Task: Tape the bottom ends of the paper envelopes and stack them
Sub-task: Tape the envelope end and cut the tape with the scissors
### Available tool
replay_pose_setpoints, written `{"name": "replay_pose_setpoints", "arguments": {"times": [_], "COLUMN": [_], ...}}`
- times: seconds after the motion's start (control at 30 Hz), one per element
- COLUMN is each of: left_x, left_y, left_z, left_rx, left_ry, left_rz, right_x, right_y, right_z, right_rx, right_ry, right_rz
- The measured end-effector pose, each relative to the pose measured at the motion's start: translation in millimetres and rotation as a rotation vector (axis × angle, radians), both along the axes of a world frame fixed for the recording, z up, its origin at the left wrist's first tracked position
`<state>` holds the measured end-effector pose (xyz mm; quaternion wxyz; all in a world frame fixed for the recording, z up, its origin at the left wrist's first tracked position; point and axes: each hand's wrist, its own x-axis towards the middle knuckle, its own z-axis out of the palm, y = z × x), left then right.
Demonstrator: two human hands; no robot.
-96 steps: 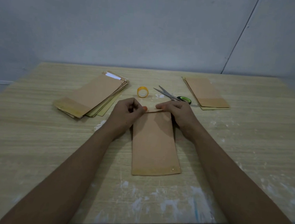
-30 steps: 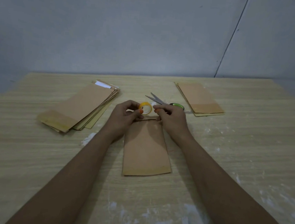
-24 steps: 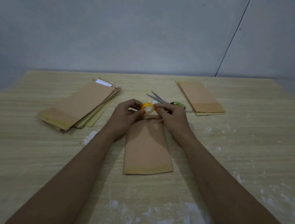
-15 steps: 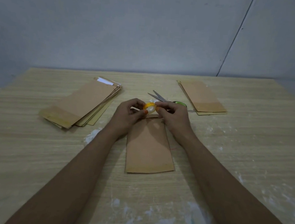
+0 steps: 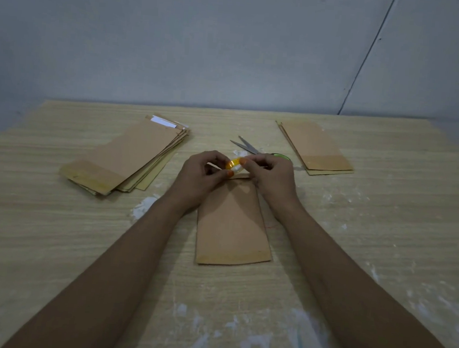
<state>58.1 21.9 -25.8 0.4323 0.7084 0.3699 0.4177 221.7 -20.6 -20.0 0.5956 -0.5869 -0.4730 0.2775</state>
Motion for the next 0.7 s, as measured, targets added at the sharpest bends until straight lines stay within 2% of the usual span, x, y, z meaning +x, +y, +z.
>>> {"name": "replay_pose_setpoints", "arguments": {"times": [0.17, 0.5, 0.7], "left_x": [1, 2, 6], "left_y": [-4, -7, -8], "left_z": [3, 6, 11], "left_rx": [0.039, 0.072, 0.102], "left_ry": [0.033, 0.102, 0.169], "left_rz": [-0.016, -0.026, -0.031], "right_x": [2, -2, -2], "right_y": [-2, -2, 1], "right_z": [8, 11, 13], "right_rx": [-0.132, -0.170, -0.247], "right_ry": [0.098, -0.008, 0.094], "right_rz": [0.029, 0.036, 0.036]}}
